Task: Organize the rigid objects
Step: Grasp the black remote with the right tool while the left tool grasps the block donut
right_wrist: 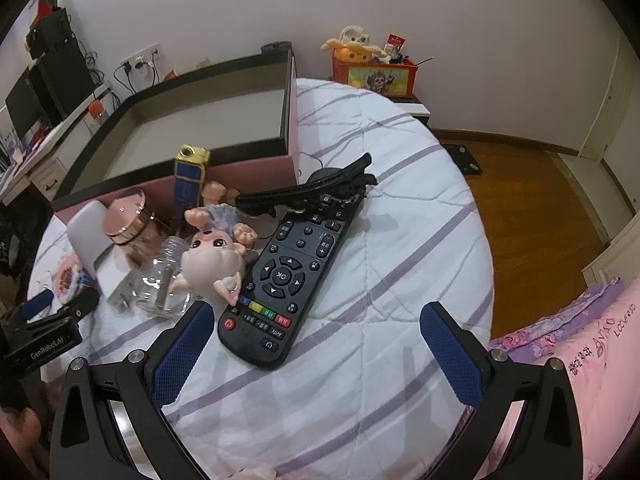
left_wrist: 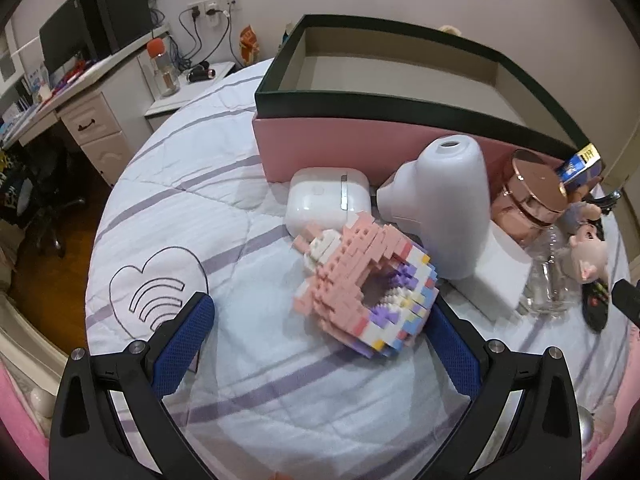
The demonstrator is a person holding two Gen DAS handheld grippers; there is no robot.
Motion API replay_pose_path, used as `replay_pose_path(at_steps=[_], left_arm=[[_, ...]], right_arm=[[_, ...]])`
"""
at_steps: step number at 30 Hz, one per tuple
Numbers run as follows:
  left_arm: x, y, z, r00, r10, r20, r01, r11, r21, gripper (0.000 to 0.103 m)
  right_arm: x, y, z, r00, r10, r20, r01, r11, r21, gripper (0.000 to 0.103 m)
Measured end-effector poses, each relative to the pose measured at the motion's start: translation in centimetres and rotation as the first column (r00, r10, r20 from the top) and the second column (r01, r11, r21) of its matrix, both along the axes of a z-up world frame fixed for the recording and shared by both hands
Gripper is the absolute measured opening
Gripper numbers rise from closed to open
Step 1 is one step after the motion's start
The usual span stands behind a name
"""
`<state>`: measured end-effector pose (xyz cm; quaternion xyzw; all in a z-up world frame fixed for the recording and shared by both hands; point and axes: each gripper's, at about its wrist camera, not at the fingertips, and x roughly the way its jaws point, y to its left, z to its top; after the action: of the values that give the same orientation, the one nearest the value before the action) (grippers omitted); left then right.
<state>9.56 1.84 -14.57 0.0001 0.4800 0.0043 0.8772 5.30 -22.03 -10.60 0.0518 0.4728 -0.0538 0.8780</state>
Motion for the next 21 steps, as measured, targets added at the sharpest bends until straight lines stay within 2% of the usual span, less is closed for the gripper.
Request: replay_pose_path(at_steps=[7, 12, 17, 20, 21], left_arm=[[0.7, 0.2, -0.2, 1.000, -0.002, 0.027, 0.002, 1.000, -0.012, 0.103], [0.8, 0.5, -0.2, 0.999, -0.015, 0.034, 0.016, 1.000, -0.022, 0.102], [0.8, 0.2, -0.2, 0.999, -0.016, 0.031, 0.016, 1.000, -0.012, 0.102], [0.9, 0.0, -0.2, 0.999, -0.015, 0.029, 0.015, 1.000, -0.004, 0.103], [0.9, 0.0, -0.2, 0.999, -0.018, 0.028, 0.018, 1.000, -0.002, 0.103]], right_arm=[[1.5, 0.5, -1.9, 0.999, 0.025, -0.037, -0.025, 1.000, 0.007, 0.100], [1.6, 0.8, -1.9, 0.997, 0.069, -0.033, -0.068, 0.997, 0.021, 0.085], [1.6, 1.1, -1.7, 0.997, 0.061, -0.040, -0.060, 0.998, 0.036, 0.083], [2.1, 1.6, -2.3, 0.996, 0.080, -0.049, -0.079, 0.997, 0.007, 0.082], [2.2, 1.9, -2.6, 0.995, 0.088, -0.047, -0.089, 0.996, -0.018, 0.078]])
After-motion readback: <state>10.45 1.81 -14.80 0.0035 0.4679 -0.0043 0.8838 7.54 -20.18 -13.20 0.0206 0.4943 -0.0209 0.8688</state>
